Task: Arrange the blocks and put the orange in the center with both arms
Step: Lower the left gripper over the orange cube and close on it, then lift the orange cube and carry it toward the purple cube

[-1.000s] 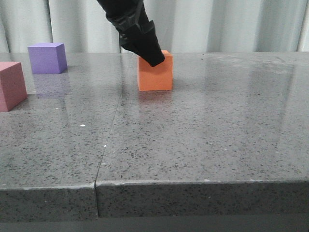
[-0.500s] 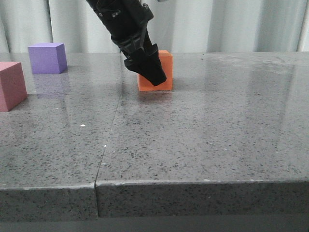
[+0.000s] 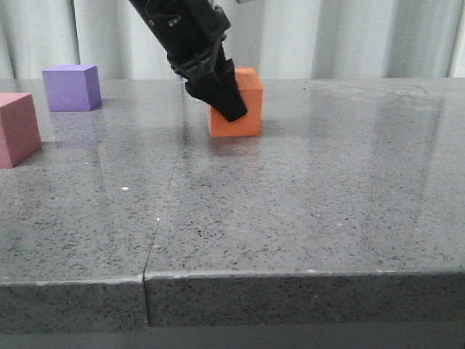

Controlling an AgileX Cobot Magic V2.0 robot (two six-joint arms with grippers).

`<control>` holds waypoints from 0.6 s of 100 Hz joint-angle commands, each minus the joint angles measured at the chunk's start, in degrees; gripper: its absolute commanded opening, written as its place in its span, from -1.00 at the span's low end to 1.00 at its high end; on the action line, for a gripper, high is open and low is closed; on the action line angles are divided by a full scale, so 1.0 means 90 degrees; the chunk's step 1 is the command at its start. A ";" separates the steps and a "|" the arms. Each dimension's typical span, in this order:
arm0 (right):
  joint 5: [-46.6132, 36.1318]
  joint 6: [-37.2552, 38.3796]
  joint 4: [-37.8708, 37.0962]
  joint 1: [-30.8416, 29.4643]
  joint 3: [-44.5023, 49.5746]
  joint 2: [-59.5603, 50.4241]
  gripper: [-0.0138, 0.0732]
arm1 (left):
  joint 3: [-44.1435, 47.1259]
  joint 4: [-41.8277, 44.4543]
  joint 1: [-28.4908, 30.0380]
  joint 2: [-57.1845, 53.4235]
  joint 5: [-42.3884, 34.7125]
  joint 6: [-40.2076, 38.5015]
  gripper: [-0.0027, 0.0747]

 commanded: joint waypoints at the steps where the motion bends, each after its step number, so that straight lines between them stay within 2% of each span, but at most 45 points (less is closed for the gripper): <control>1: -0.0487 -0.0040 -0.0028 -0.0025 -0.0159 0.0051 -0.72 | -0.0199 -0.0225 -0.0046 -0.0359 -0.0226 -0.0004 -0.19; 16: -0.0487 -0.0040 -0.0028 -0.0025 -0.0159 0.0051 -0.72 | -0.0214 -0.0225 -0.0046 -0.0394 -0.0214 -0.0013 -0.22; 25: -0.0487 -0.0040 -0.0028 -0.0025 -0.0159 0.0051 -0.72 | -0.0239 -0.0100 -0.0046 -0.0514 -0.0201 -0.0382 -0.22; 37: -0.0487 -0.0040 -0.0028 -0.0025 -0.0159 0.0051 -0.72 | -0.0241 0.0475 -0.0034 -0.0743 -0.0255 -0.1625 -0.22; 60: -0.0487 -0.0040 -0.0028 -0.0025 -0.0159 0.0051 -0.72 | -0.0241 0.2365 0.0007 -0.1260 -0.0023 -0.4901 -0.22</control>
